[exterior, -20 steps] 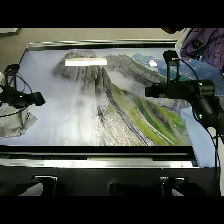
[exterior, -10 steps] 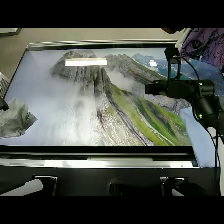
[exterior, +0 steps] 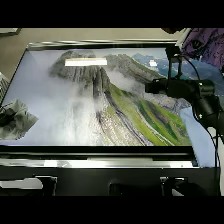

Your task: Fold the clothes and pants, and hang the long-sleeved shirts on hangers.

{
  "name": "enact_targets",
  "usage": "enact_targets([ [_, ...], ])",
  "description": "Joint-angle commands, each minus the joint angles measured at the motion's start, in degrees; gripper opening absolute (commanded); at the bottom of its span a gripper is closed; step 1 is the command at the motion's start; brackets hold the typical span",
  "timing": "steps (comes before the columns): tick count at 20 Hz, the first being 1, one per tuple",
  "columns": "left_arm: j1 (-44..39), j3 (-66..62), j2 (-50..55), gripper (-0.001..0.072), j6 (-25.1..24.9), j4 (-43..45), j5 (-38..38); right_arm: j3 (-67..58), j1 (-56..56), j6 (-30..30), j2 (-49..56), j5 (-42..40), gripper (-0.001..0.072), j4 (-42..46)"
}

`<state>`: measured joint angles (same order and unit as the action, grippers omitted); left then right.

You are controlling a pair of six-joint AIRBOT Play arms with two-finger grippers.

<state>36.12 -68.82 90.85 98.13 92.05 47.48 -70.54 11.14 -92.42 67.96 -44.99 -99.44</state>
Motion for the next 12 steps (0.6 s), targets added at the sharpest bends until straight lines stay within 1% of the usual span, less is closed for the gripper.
enact_targets([
  [1, -2.7, -2.6, -0.5, 0.0022, -0.2, -3.7, 5.3, 0.0, 0.1, 0.3, -0.6, -0.9, 0.004, -0.5],
  [4, -9.8, -3.9, -7.1, 0.0021, -0.8, -12.0, 8.3, 0.0, 0.1, 0.3, -3.0, -5.0, 0.004, -0.4],
  [6, -17.2, -3.9, -12.3, 0.0021, -0.8, -18.6, 11.0, 0.0, 0.1, 0.3, -5.2, -9.1, 0.004, -0.3],
  [8, -26.2, -3.9, -16.4, 0.0022, -0.7, -24.2, 14.0, 0.0, 0.1, 0.3, -7.3, -14.0, 0.004, 0.4],
  [10, -36.3, -3.9, -18.3, 0.0022, 0.2, -28.3, 14.8, 0.0, 0.1, 0.3, -9.2, -19.0, 0.004, 2.6],
  [11, -41.6, -3.9, -18.4, 0.0022, 1.2, -29.7, 14.5, 0.0, 0.1, 0.3, -10.1, -21.3, 0.004, 3.8],
  [12, -46.9, -3.8, -18.0, 0.0022, 3.4, -29.7, 13.8, 0.0, 0.1, 0.3, -10.8, -23.6, 0.0041, 5.3],
])
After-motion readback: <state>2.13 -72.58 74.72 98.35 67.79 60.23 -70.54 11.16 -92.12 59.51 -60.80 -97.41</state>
